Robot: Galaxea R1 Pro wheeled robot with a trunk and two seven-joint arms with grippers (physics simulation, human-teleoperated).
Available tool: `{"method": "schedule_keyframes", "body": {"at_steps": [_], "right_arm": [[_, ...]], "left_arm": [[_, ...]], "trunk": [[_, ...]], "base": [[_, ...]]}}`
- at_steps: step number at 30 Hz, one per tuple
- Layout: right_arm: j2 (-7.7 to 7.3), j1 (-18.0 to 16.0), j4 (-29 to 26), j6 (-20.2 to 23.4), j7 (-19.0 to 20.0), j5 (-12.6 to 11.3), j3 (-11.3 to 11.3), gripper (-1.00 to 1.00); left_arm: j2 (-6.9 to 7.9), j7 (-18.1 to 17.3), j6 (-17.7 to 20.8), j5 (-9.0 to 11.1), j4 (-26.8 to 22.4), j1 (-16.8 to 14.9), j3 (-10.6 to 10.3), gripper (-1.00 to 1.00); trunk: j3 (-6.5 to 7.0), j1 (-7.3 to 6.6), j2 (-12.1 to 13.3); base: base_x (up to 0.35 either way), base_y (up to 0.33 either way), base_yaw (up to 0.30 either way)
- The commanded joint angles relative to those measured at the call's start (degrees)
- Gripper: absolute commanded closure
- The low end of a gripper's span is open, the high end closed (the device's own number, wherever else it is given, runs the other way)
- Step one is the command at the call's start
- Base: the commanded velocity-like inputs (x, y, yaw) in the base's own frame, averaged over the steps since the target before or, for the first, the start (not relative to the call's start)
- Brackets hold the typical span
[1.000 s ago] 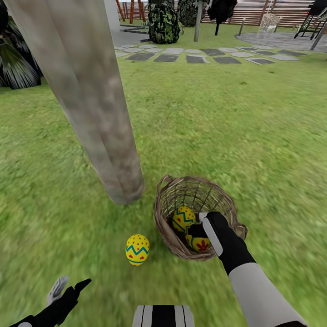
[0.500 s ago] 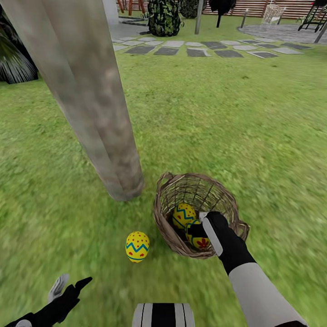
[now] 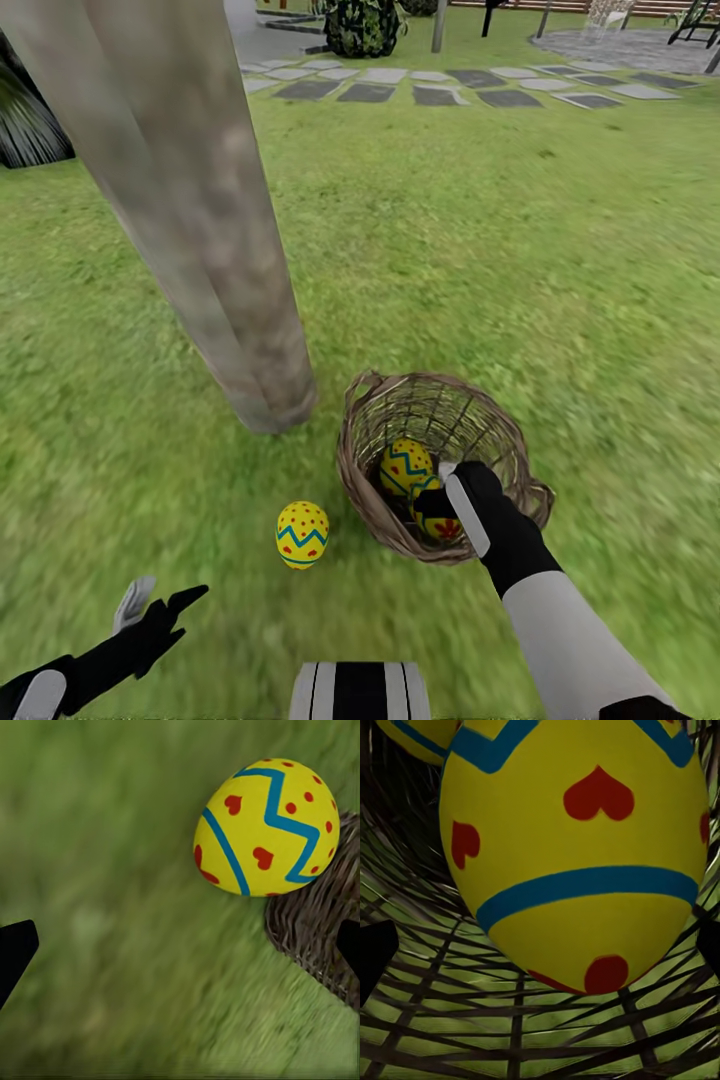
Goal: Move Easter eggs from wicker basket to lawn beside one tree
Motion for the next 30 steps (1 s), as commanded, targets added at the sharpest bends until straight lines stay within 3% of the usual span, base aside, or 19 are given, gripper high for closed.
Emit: {"method": "schedule_keyframes", "body": {"at_steps": [1, 20, 30], "right_arm": [[-0.02, 0.0, 0.0, 0.1, -0.6, -0.6, 0.1, -1.0], [-0.03, -0.1, 0.1, 0.1, -0.8, -0.3, 0.1, -1.0], [0.05, 0.0, 0.0, -0.5, -1.0, 2.7, 0.3, -1.0]], "left_arm": [[-0.07, -0.2, 0.5, 0.0, 0.0, -0.1, 0.1, -1.0], [-0.51, -0.1, 0.7, -0.1, -0.1, -0.4, -0.3, -1.0], [-0.52, -0.1, 0.6, -0.1, 0.0, -0.4, -0.3, -1.0]], "trunk": [[-0.27, 0.01, 0.0], [-0.71, 0.06, -0.1], [-0.71, 0.06, -0.1]], "base": [[0.0, 0.0, 0.0], [0.0, 0.0, 0.0], [0.0, 0.0, 0.0]]}}
